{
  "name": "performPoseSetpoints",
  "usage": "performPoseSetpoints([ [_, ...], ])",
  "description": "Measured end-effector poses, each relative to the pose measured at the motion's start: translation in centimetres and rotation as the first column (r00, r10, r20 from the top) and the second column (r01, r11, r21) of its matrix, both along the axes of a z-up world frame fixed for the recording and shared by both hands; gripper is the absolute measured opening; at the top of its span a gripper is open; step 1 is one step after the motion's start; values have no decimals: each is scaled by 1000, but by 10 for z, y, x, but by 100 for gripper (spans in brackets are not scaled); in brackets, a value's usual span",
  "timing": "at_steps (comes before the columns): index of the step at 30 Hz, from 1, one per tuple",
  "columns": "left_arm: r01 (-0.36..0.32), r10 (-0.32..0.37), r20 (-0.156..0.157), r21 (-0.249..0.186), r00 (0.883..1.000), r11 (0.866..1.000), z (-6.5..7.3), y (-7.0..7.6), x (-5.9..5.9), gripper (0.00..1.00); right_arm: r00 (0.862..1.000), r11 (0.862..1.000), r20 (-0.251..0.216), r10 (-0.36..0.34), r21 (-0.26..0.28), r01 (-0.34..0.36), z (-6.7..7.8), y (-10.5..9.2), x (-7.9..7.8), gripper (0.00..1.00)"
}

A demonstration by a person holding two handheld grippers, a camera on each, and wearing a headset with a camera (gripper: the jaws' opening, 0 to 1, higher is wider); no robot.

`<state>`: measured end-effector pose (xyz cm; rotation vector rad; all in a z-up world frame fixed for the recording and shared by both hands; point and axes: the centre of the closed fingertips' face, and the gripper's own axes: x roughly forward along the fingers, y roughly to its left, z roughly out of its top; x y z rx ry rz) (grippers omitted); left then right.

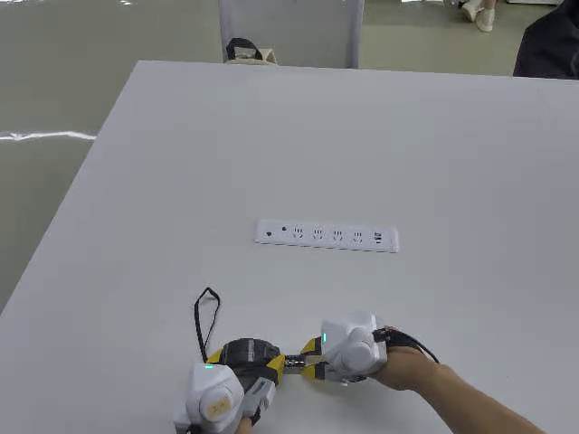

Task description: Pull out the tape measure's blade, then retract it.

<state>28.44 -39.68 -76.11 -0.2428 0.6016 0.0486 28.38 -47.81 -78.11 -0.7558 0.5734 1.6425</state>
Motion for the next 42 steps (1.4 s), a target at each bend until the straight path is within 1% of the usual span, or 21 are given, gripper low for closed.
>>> performPoseSetpoints([
  [7, 3, -3, -1, -5, 1000, 1000, 0, 0, 0, 59, 1000, 1000, 18, 21, 5, -21, -2, 9, -1, 13],
  [23, 13, -13, -1, -11, 1000, 1000, -3, 1, 1, 59, 999, 999, 22, 42, 13, -43, -2, 21, -3, 13],
  [35, 20, -20, -1, -18, 1000, 1000, -2, 0, 1, 59, 998, 998, 25, 54, 21, -54, -3, 28, -5, 13],
  [42, 27, -27, -3, -16, 1000, 1000, 0, -1, 1, 58, 998, 998, 23, 58, 18, -59, -4, 28, -5, 13],
])
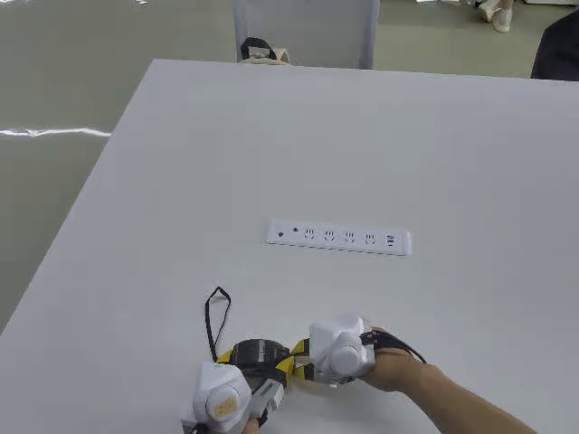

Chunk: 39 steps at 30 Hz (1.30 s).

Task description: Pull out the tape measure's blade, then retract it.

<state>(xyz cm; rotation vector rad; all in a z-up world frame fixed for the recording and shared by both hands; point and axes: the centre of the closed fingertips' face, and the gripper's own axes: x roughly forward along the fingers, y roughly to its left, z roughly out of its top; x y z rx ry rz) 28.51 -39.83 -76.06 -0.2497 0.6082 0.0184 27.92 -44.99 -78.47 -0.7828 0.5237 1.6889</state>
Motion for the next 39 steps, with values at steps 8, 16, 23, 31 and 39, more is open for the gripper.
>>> performPoseSetpoints([
  [8, 3, -3, 1, 1, 1000, 1000, 0, -1, 0, 58, 1000, 1000, 2, 0, 0, 0, -1, 0, 0, 13],
  [16, 7, -7, 1, 1, 1000, 1000, -1, -1, 0, 59, 1000, 1000, -5, -13, -6, 13, 0, 0, 0, 13],
  [23, 7, -7, -2, -1, 1000, 1000, 0, -2, 0, 59, 1000, 1000, -1, -20, -7, 20, -1, 0, 1, 14],
  [31, 14, -14, -8, -1, 1000, 1000, 0, -2, 0, 60, 1000, 1000, 6, -14, -9, 14, -1, 0, 0, 15],
  [39, 45, -45, -11, 15, 999, 999, -2, -2, 0, 60, 999, 1000, 40, -9, -8, 9, 1, -1, 1, 19],
])
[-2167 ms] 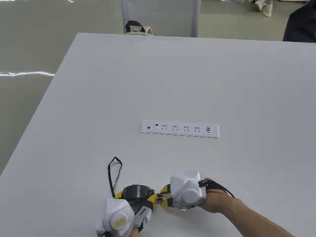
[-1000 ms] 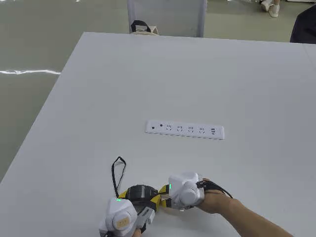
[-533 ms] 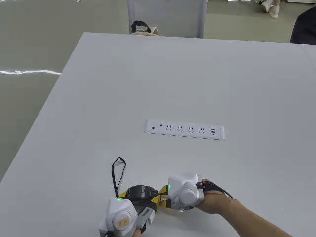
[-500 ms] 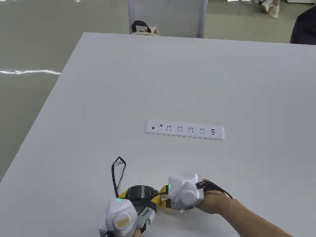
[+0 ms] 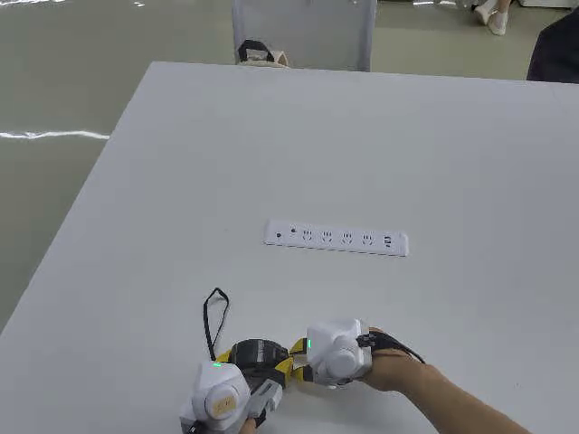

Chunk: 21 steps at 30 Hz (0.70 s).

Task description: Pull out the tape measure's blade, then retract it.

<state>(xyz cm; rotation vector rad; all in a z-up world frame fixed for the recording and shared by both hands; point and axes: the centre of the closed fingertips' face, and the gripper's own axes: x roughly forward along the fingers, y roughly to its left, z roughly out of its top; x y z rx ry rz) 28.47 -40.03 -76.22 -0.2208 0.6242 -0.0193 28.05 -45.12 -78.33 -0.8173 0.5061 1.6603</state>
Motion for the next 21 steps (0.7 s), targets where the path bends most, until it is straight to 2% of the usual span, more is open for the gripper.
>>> performPoseSetpoints([
  [4, 31, -31, 12, 25, 999, 999, 5, -2, 0, 62, 1000, 1000, 2, -17, 3, 17, 2, -2, 1, 22],
  [7, 37, -38, 27, 25, 999, 999, 6, -2, 1, 64, 999, 999, 5, -34, 8, 34, 5, -4, 1, 22],
  [14, 74, -75, 38, 38, 996, 997, 13, -8, -3, 67, 996, 996, 3, -85, 21, 85, 14, -10, 3, 28],
  [18, 117, -120, 54, 54, 991, 992, 18, -13, -5, 73, 986, 985, -19, -168, 36, 169, 22, -17, 4, 32],
  [21, 155, -160, 61, 79, 985, 985, 26, -18, -9, 75, 980, 979, -21, -197, 54, 198, 25, -21, 2, 32],
])
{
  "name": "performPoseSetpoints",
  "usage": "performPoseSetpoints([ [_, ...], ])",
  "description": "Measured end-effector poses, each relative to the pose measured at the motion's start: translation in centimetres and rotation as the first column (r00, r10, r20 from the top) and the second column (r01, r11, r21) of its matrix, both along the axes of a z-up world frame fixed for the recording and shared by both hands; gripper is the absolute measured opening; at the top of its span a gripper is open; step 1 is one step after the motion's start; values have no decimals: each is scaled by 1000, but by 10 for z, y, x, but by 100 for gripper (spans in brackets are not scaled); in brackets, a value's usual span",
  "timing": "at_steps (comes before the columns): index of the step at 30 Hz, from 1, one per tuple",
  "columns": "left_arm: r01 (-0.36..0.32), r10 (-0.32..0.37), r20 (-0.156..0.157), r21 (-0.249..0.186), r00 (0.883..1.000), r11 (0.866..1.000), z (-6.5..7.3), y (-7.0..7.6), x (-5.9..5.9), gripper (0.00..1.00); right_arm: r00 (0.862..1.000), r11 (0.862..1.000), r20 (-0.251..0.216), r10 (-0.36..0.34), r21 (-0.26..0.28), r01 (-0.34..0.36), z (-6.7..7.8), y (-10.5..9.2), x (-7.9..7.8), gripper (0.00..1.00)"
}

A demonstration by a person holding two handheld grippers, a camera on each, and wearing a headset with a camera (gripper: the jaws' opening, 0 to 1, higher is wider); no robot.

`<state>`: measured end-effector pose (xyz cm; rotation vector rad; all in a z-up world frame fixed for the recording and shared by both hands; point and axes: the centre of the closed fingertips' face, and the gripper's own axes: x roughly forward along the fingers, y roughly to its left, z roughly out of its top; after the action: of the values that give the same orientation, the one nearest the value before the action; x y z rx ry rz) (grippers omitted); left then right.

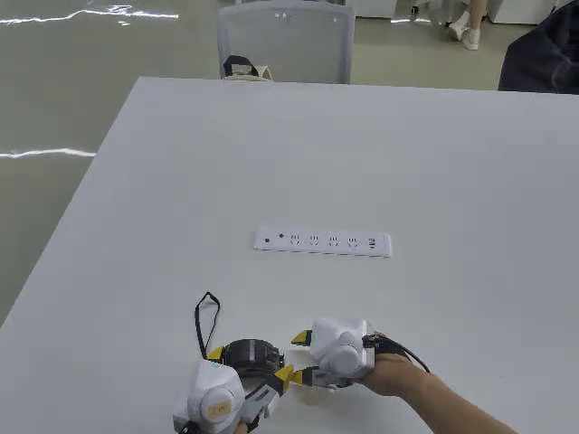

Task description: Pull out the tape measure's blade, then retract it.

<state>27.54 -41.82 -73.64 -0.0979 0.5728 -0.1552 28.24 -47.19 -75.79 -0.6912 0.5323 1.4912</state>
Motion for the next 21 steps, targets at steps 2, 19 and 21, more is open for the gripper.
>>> performPoseSetpoints([
  [2, 48, -48, 6, 20, 999, 999, 8, -7, -4, 77, 999, 999, -2, -35, 6, 35, 2, -4, -2, 34],
  [19, 237, -234, -41, 88, 971, 968, 36, -5, -45, 84, 956, 954, -24, -293, 62, 294, 33, -62, -18, 49],
  [21, 251, -247, -49, 90, 968, 964, 37, -1, -50, 85, 946, 943, -29, -322, 74, 323, 37, -70, -22, 52],
])
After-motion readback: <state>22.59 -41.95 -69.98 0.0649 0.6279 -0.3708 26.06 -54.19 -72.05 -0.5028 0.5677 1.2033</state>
